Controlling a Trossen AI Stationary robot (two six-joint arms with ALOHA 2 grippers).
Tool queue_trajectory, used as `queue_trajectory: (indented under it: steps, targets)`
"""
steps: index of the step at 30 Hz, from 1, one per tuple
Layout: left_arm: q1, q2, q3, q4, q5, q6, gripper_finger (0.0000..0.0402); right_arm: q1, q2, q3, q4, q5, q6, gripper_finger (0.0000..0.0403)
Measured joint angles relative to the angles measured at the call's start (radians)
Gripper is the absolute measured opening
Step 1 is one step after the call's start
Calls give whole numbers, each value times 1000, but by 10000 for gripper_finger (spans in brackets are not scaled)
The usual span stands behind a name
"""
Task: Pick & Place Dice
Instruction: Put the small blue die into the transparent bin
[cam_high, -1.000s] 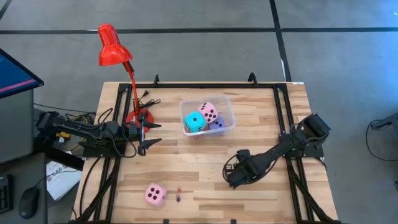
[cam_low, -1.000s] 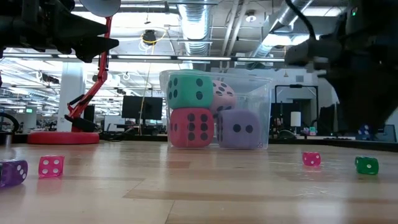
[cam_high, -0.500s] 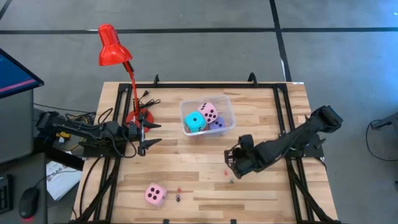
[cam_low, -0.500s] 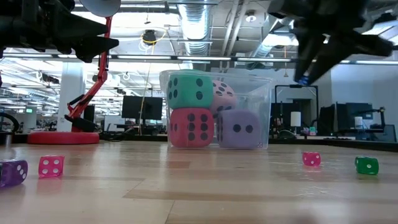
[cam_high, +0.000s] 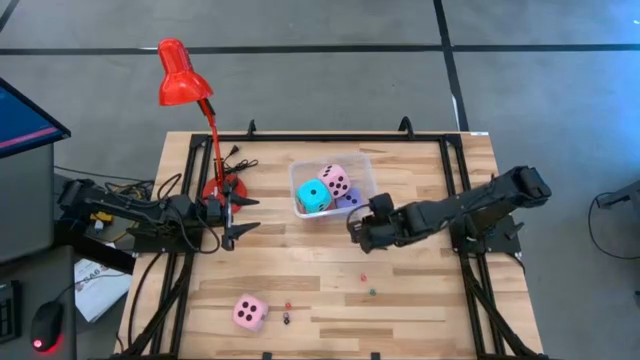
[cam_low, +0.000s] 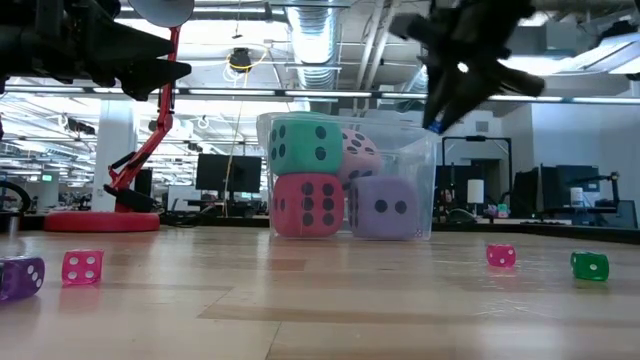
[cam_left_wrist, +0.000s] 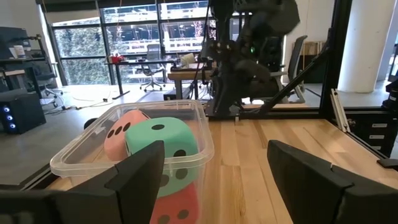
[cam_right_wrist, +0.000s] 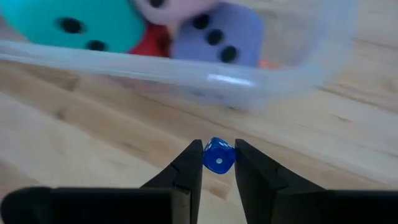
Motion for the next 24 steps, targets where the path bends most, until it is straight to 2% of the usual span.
queue_trajectory:
  steps: [5,10,18,24]
  targets:
    - [0,0,0,0,0,0,274,-35,0,96,0,-1,-158,75]
    - [0,0,0,0,0,0,274,-85,0,176,1,70,-318,75]
    - [0,0,0,0,1,0,274,-212,13,183,-11,105,-488,78]
    - [0,0,0,0,1,0,274,-279,21,183,-6,106,-503,101]
